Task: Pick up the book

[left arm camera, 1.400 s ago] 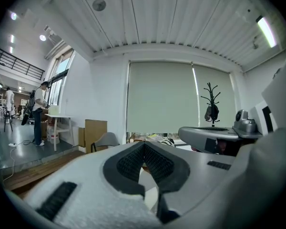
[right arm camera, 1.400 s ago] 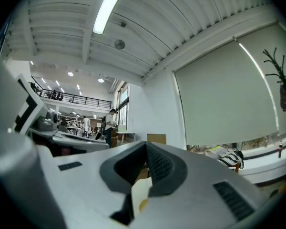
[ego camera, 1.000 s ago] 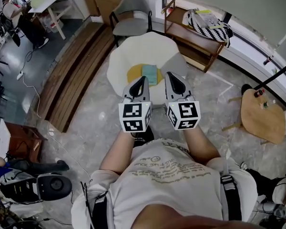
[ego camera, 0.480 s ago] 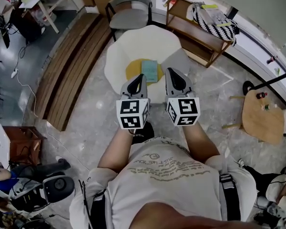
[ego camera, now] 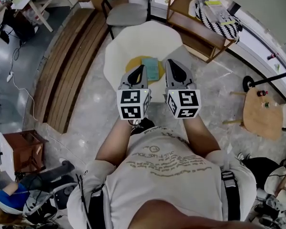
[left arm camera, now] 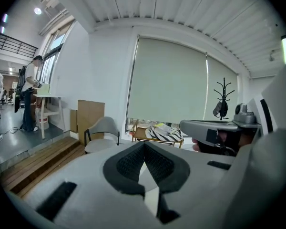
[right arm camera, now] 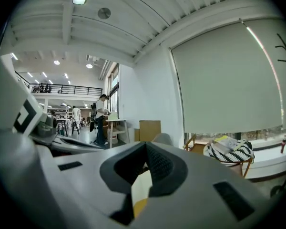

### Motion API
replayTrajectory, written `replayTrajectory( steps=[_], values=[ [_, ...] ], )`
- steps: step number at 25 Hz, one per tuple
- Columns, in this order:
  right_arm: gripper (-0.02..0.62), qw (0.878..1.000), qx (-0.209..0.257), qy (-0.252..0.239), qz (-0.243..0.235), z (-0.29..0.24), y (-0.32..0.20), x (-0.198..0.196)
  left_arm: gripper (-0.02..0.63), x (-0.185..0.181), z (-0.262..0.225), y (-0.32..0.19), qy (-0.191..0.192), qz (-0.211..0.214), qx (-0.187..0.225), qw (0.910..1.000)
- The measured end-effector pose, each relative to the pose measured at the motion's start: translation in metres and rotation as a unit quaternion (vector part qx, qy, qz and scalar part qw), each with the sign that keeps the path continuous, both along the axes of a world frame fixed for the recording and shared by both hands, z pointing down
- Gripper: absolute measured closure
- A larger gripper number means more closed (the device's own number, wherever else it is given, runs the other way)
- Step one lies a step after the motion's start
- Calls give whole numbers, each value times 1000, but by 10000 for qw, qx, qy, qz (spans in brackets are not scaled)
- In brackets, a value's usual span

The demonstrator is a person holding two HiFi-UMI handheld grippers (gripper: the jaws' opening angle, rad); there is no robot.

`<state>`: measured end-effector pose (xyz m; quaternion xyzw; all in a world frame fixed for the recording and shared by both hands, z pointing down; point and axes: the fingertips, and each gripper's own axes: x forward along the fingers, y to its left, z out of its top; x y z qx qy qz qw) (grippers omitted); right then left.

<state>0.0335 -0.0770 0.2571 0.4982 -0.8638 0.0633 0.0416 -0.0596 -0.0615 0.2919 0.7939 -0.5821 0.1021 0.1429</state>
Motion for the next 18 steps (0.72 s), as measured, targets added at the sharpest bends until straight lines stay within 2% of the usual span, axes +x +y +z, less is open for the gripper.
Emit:
replayTrajectory(
  steps=[6,11,18],
  values=[
    [571,9995,135,40,295,-8,-37,-20,586,-21,-7,-42,5,288,73,9996],
    [571,9989,25,97,464,1,-55,-33,586,-31,2,-64,76,504,14,9987],
    [571,9984,-143,355,425,22,-69,-42,586,-37,29,-79,260,474,-257,9982]
  ],
)
